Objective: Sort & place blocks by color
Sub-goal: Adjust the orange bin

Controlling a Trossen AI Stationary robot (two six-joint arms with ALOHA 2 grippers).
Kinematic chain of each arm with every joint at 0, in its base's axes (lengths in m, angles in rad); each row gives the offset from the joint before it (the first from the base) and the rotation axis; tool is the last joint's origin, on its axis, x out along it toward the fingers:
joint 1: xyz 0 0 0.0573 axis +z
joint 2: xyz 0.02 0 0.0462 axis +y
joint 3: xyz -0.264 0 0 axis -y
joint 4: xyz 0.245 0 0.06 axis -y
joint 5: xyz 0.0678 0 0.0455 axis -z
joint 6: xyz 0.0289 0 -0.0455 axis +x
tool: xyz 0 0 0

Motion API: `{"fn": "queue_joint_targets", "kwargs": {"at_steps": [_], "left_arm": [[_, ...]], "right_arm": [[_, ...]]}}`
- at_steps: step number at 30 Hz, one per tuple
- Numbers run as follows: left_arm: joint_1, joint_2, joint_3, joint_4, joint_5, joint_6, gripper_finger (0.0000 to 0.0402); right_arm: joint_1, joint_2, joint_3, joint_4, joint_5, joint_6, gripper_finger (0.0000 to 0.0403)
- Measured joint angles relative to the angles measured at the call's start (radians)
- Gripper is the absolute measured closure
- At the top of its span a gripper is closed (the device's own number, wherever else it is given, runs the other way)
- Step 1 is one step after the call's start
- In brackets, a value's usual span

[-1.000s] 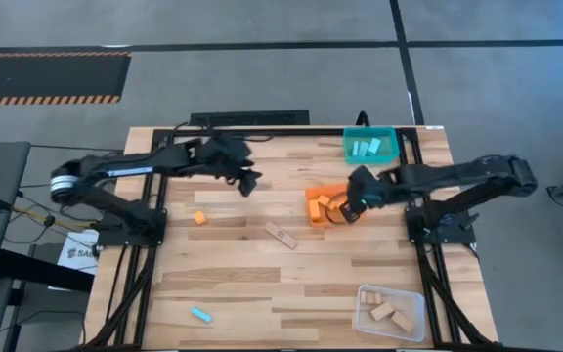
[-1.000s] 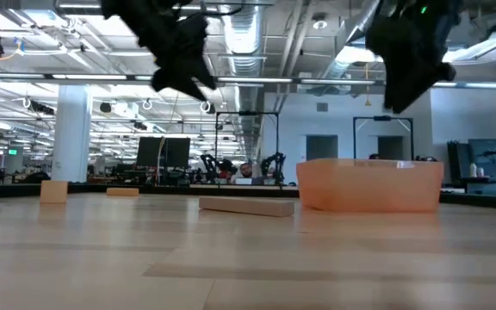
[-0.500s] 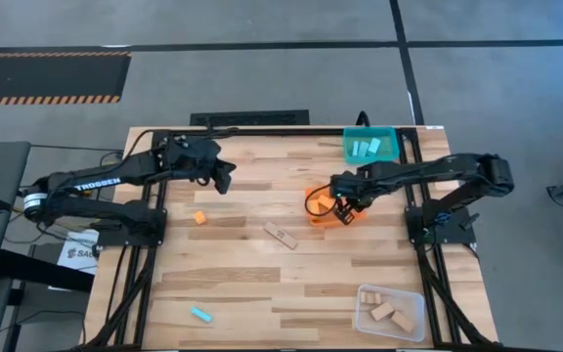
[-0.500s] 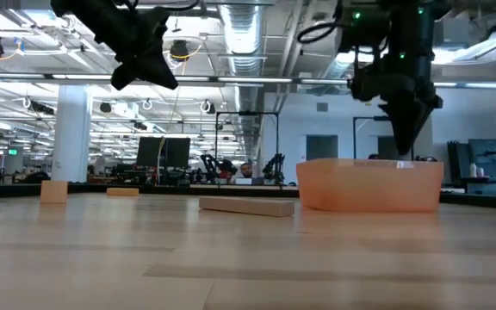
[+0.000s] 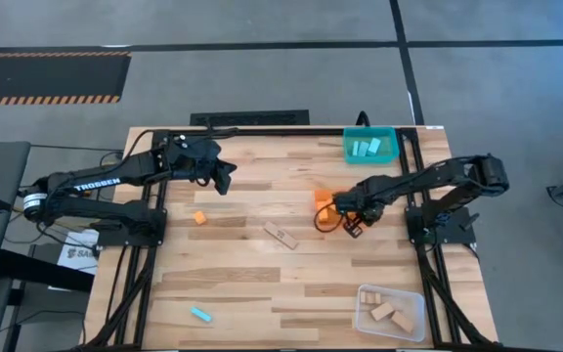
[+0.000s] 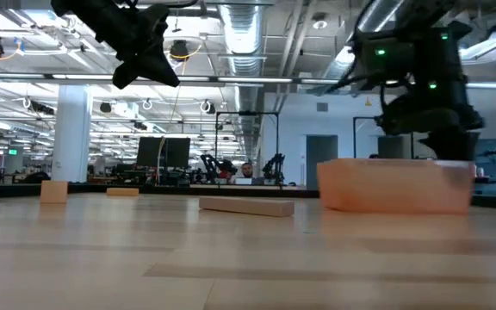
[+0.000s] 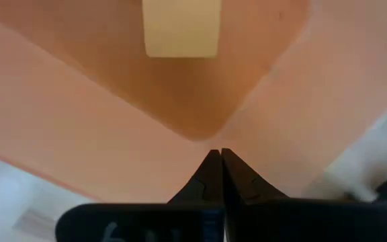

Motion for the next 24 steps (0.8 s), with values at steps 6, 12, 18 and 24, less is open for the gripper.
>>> {"fn": "queue_joint_targets", "kwargs": {"at_steps": [6,12,18,24], "left_arm": [[0.0,0.0,0.0,0.002,-0.001,0.007,0.0401],[0.0,0.0,0.0,0.024,-0.009,0.012,0.0401],[0.0,0.0,0.0,0.038,-0.01,0.011,0.0401],[0.0,0.0,0.0,0.036,-0.008,0.008,0.0401]], "right_arm": [[0.125,-0.128,-0.094,-0.015,-0.033,0.176,0.0401],[0.253,-0.219,-0.143,-0.114,-0.043,0.363,0.0401],[0.325,-0.256,-0.144,-0.103,-0.055,0.443,0.0401],[0.384,-0.25,-0.144,-0.102,-0.07,0.493,0.0401]]}}
